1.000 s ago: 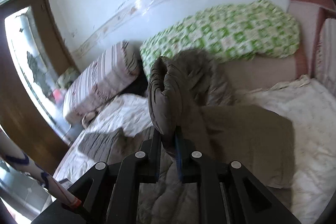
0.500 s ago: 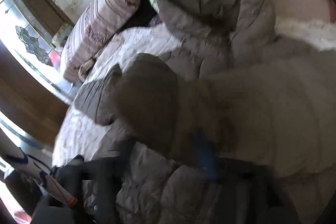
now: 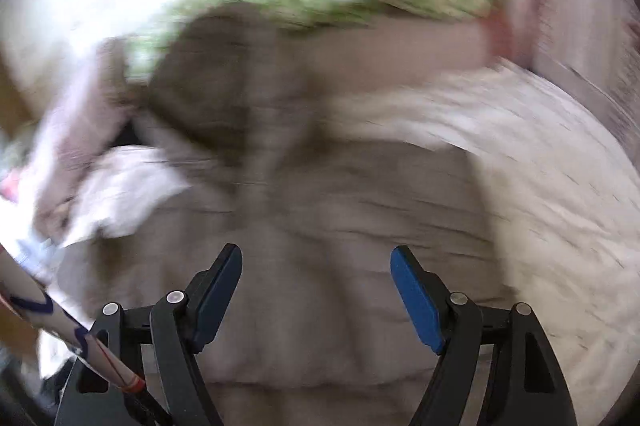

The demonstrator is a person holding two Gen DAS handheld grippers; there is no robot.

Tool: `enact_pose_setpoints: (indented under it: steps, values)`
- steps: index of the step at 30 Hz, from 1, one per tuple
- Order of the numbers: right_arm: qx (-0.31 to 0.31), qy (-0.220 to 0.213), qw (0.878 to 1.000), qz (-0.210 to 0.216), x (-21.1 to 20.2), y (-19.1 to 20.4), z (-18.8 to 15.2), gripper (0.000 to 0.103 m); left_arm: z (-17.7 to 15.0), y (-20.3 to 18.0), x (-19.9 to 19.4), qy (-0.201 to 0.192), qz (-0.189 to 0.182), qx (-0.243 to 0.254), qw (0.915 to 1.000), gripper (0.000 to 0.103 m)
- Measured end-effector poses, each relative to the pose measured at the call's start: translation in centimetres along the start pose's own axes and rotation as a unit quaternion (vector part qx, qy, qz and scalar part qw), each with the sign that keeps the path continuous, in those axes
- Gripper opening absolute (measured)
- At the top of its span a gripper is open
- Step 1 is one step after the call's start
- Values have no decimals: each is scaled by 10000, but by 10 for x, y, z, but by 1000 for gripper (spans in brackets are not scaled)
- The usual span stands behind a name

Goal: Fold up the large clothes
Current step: 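Fold the gripped sleeve across the jacket front with the right tool, release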

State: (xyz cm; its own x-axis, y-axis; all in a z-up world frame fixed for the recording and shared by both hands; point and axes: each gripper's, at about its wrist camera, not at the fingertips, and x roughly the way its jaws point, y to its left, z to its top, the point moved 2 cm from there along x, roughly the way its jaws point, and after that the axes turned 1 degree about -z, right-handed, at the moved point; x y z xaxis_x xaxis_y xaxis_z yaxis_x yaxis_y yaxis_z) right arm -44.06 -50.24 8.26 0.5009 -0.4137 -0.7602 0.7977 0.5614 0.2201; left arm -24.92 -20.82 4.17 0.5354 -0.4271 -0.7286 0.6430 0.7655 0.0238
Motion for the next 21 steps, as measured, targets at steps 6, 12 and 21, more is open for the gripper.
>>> enact_pose_setpoints:
  steps: [6, 12, 21]
  values:
    - [298, 994, 9934, -497, 63, -39, -22, 85, 0, 4, 37, 604, 93, -127, 9980, 103]
    - [84, 785, 9950, -608, 49, -25, -15, 87, -3, 11, 39, 704, 61, -201, 9973, 103]
    - [-881, 849, 9915, 444, 29, 74, -41, 87, -5, 9, 20, 476, -32, -95, 9988, 103]
